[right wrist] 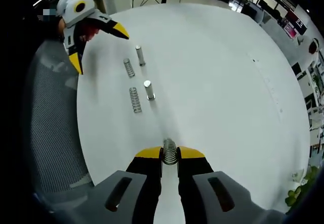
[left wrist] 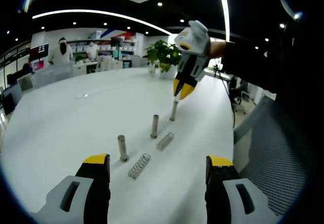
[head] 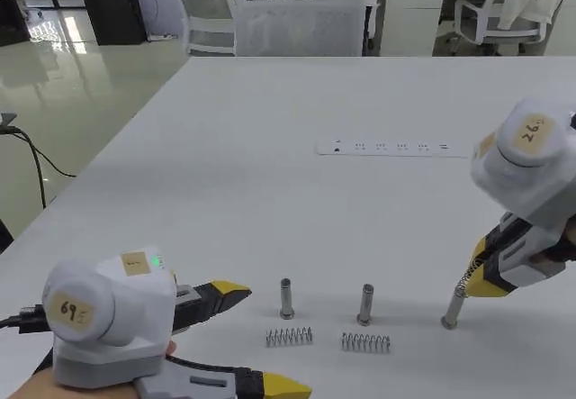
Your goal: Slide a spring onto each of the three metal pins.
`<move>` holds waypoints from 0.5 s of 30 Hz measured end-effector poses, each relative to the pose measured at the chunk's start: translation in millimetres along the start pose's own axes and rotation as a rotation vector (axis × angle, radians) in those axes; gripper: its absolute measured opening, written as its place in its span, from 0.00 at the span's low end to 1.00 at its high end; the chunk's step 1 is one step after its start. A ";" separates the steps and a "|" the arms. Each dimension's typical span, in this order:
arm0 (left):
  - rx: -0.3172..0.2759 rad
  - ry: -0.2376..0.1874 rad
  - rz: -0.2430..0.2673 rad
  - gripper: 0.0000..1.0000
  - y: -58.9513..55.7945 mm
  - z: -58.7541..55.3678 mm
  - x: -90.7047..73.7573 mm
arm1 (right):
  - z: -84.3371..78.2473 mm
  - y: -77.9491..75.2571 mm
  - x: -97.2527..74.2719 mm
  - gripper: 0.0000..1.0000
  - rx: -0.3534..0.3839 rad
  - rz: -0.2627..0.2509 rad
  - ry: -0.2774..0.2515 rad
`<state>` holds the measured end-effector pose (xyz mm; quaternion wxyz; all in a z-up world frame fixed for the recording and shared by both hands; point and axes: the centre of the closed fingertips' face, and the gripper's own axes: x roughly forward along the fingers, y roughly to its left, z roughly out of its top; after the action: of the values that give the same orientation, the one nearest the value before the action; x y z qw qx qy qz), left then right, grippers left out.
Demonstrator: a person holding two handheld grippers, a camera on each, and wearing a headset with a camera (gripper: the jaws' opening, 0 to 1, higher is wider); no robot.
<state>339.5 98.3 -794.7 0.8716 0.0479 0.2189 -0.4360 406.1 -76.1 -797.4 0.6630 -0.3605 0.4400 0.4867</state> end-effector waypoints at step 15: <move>0.003 0.006 -0.007 0.72 -1.3 -1.6 0.4 | -8.3 0.4 27.5 0.08 -0.003 0.020 0.063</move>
<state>338.2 97.6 -796.2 0.8694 0.0498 0.2211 -0.4390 407.5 -74.4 -826.0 0.6431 -0.3724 0.4636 0.4825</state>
